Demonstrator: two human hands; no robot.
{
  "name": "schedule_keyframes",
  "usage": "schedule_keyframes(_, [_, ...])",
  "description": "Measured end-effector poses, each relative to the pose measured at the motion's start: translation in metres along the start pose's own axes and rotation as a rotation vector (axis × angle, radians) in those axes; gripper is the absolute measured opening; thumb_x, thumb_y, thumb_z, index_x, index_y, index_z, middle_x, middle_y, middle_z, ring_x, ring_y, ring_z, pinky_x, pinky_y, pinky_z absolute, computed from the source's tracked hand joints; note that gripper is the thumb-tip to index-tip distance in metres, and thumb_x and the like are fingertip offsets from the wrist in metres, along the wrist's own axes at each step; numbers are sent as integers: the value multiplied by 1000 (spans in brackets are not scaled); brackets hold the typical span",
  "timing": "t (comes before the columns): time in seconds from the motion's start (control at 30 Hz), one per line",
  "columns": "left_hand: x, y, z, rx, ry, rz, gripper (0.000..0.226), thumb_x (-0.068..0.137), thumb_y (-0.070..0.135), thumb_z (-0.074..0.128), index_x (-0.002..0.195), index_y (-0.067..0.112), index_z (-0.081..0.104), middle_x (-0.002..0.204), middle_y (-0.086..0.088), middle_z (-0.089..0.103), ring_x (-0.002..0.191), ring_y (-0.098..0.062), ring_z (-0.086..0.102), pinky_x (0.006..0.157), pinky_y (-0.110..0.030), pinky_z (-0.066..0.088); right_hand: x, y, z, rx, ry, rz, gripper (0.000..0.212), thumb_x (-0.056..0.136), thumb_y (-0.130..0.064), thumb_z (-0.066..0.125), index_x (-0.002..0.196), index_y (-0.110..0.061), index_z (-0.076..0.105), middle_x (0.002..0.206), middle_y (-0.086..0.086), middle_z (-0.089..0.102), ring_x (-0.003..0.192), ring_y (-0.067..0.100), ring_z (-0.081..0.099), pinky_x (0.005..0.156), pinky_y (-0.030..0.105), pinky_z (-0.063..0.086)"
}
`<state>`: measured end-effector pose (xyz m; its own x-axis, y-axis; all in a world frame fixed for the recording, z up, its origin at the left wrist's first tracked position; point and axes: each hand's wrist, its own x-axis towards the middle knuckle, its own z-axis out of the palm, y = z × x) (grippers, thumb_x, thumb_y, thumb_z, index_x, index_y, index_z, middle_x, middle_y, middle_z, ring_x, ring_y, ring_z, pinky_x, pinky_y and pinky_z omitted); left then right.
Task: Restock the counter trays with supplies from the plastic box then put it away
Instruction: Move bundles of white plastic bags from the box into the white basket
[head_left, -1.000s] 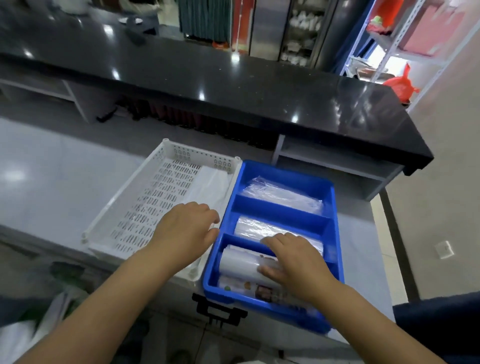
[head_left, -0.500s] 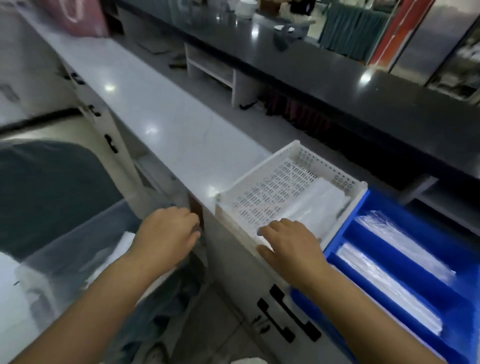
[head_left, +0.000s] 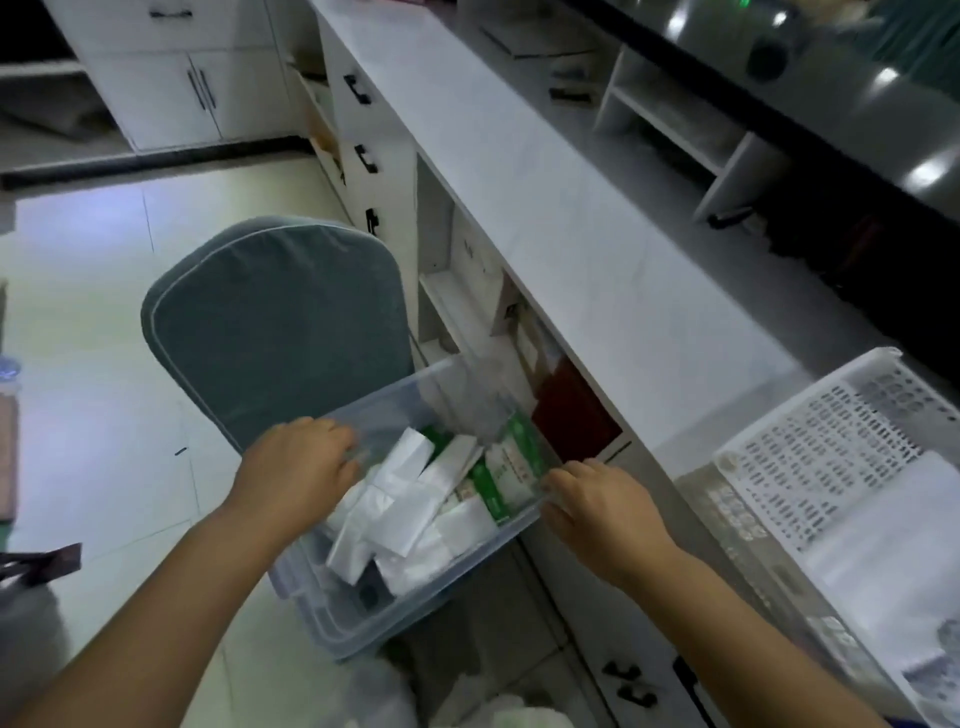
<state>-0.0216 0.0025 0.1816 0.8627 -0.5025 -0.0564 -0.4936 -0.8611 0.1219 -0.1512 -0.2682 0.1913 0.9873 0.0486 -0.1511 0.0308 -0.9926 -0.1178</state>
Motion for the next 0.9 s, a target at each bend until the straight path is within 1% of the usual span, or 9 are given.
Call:
schedule_keyframes(0.17, [-1, -38, 21, -52, -78, -80, 21, 86, 27, 51, 84, 14, 67, 88, -5, 66, 86, -25, 59, 63, -30, 40, 42, -9, 34, -3, -130, -11, 27, 93, -31, 41, 102, -17, 61, 102, 1, 63, 95, 23, 57, 73, 34, 46])
schedule_keyframes(0.3, [-1, -56, 44, -87, -156, -138, 23, 88, 28, 49, 92, 15, 67, 95, -3, 66, 90, -24, 59, 69, -30, 45, 80, -15, 71, 94, -226, -29, 21, 89, -24, 53, 94, -8, 64, 93, 13, 65, 88, 31, 60, 63, 31, 39])
schedule_keyframes(0.4, [0, -63, 59, -119, -206, -164, 22, 88, 25, 51, 97, 15, 68, 96, -5, 68, 89, -26, 60, 70, -32, 46, 116, -18, 112, 160, -286, -86, 22, 88, -23, 57, 103, -9, 66, 100, 14, 69, 90, 30, 63, 68, 29, 45])
schedule_keyframes(0.47, [4, -65, 66, -123, -230, -182, 17, 83, 22, 60, 92, 12, 70, 88, -7, 70, 79, -27, 63, 65, -32, 48, 141, -18, 143, 175, -349, -107, 27, 91, -26, 52, 113, -14, 62, 112, 8, 66, 98, 25, 61, 72, 26, 44])
schedule_keyframes(0.53, [10, -66, 77, -66, -272, -187, 11, 68, 20, 77, 75, 13, 72, 69, -5, 70, 57, -24, 63, 50, -29, 50, 167, -15, 175, 178, -432, -113, 28, 92, -26, 51, 116, -16, 60, 116, 6, 64, 99, 23, 60, 75, 26, 44])
schedule_keyframes(0.6, [15, -68, 93, -14, -302, -213, 19, 52, 19, 87, 61, 16, 71, 54, -1, 66, 43, -19, 59, 39, -25, 48, 191, -13, 205, 136, -506, -140, 26, 91, -22, 50, 115, -15, 59, 115, 9, 63, 98, 26, 60, 81, 31, 49])
schedule_keyframes(0.67, [20, -71, 117, -32, -337, -258, 17, 56, 20, 85, 65, 15, 71, 58, -2, 68, 47, -20, 61, 43, -28, 52, 213, -11, 233, 48, -546, -218, 26, 89, -14, 48, 112, -12, 59, 113, 11, 63, 98, 29, 59, 83, 36, 51])
schedule_keyframes(0.73, [26, -72, 140, -90, -393, -334, 13, 72, 22, 74, 79, 13, 72, 72, -6, 71, 61, -25, 65, 56, -33, 55, 232, -9, 260, -42, -544, -343, 27, 88, -8, 47, 112, -11, 58, 112, 12, 61, 99, 29, 57, 82, 37, 50])
schedule_keyframes(0.9, [46, -72, 194, -138, -348, -346, 14, 83, 25, 65, 92, 16, 72, 86, -4, 72, 74, -21, 65, 67, -23, 42, 266, 4, 315, -144, -539, -535, 39, 84, -9, 53, 122, -13, 47, 123, 11, 51, 110, 29, 48, 89, 38, 39])
